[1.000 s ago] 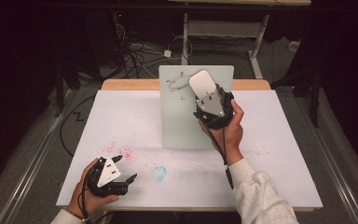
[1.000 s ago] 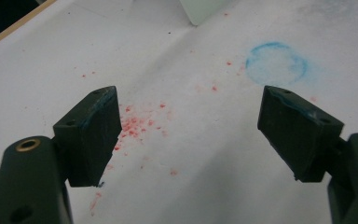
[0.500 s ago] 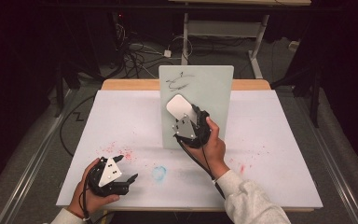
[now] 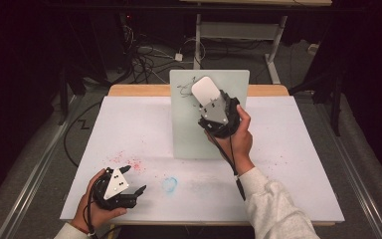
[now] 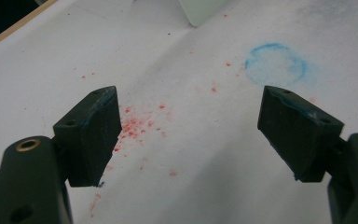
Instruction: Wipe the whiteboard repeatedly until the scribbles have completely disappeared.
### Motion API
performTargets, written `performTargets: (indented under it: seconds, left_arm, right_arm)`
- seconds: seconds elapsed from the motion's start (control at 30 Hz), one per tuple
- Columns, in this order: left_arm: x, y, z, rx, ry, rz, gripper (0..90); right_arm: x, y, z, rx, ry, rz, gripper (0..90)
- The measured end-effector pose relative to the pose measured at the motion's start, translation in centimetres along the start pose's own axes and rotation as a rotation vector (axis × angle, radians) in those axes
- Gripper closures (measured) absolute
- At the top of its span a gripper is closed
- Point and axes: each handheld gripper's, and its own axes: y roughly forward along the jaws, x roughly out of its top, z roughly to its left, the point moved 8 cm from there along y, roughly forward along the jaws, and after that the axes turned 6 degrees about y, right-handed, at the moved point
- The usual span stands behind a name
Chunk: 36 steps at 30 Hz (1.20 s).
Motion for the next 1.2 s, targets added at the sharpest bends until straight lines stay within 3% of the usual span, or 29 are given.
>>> performTargets:
  seconds: [0.13,0.27,0.57,0.73,0.87,0.93,1.2]
  left_arm:
    - [0.0,0.0,0.0,0.000,-0.002,-0.001,20.6]
    - [0.0,0.0,0.0,-0.003,-0.003,-0.003,20.6]
    - [0.1,0.1,-0.1,-0.006,-0.001,-0.002,20.6]
    - [0.0,0.1,-0.1,-0.007,0.003,0.003,20.6]
    - [0.0,0.1,0.0,-0.006,0.002,0.002,20.6]
    - [-0.1,0.1,0.0,-0.006,0.002,0.004,20.6]
    - [-0.1,0.1,0.0,-0.007,0.001,0.003,20.6]
  right_arm:
    - [0.8,0.2,-0.7,-0.021,0.024,-0.007,31.3]
    - [1.2,0.4,0.1,-0.020,0.012,-0.010,31.2]
    - [-0.4,0.3,5.7,0.071,-0.097,0.006,31.2]
    - [-1.3,0.1,7.3,0.087,-0.126,0.011,31.2]
    - [-1.1,0.1,7.0,0.112,-0.120,0.012,31.3]
    - [-0.7,0.1,6.3,0.092,-0.109,0.011,31.3]
    - [1.5,0.5,1.5,0.013,-0.019,-0.010,31.3]
